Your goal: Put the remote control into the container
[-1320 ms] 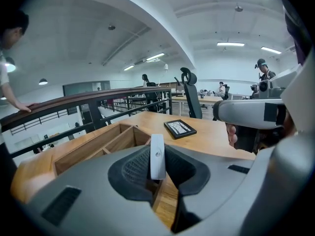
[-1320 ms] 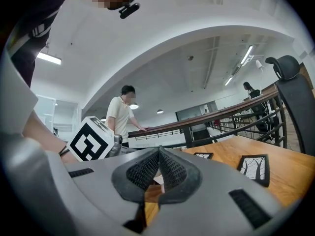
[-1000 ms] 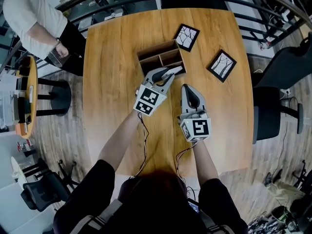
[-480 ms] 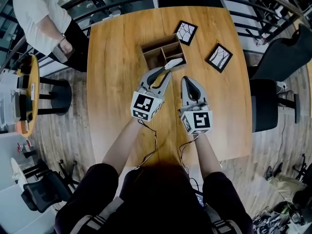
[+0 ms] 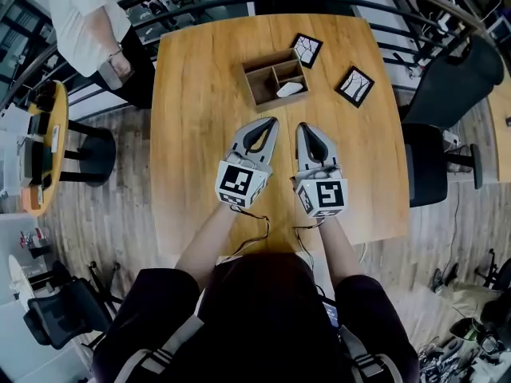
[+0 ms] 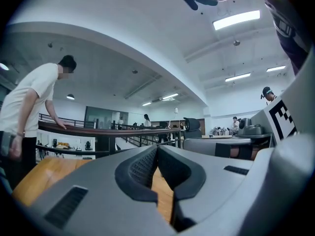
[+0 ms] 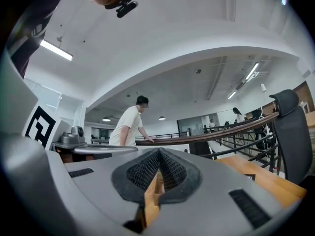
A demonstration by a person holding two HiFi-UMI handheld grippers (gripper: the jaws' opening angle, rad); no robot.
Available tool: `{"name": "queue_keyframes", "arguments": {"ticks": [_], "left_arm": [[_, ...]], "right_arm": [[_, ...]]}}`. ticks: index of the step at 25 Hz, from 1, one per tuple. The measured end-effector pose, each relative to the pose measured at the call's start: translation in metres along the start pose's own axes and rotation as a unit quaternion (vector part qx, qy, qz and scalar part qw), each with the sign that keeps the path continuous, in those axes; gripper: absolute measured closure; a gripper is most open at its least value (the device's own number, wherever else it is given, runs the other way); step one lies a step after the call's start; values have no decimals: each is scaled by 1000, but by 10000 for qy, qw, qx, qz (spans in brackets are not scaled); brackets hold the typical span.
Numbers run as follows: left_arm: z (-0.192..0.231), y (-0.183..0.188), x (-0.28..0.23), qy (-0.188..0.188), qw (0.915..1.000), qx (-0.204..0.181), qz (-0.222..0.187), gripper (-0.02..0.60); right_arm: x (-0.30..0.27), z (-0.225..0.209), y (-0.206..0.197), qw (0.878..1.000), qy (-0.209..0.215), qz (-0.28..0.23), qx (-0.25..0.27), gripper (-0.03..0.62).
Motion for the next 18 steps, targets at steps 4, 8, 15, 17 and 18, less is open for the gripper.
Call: {"name": "queue_keyframes", "arguments": {"ticks": [4, 8, 15, 17, 18], "left_arm": [[-10, 28, 35, -6, 9997, -70, -239, 569], [-22, 51, 68, -77, 9991, -130, -399, 569], [-39, 71, 112, -175, 9983, -180, -527, 569], [-42, 75, 120, -183, 9981, -186, -557, 569], [-43, 77, 123, -186, 9981, -189, -562, 569]], "right_arm": [[22, 33, 23, 9998, 54, -122, 144, 576], [44, 62, 43, 9992, 83, -202, 327, 576], [75, 98, 59, 9987, 37, -275, 435, 576], [81, 105, 62, 9986, 34, -282, 450, 576], [84, 108, 63, 9985, 33, -283, 459, 576]]}}
Point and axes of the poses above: the fingertips, and each gripper's own axes: x backward along the fingers, z to its left, y out of its top, the point moved 6 cm from there along x, backward along the fingers, and after that the axes turned 14 degrees about -z, right-handed, at the moved point
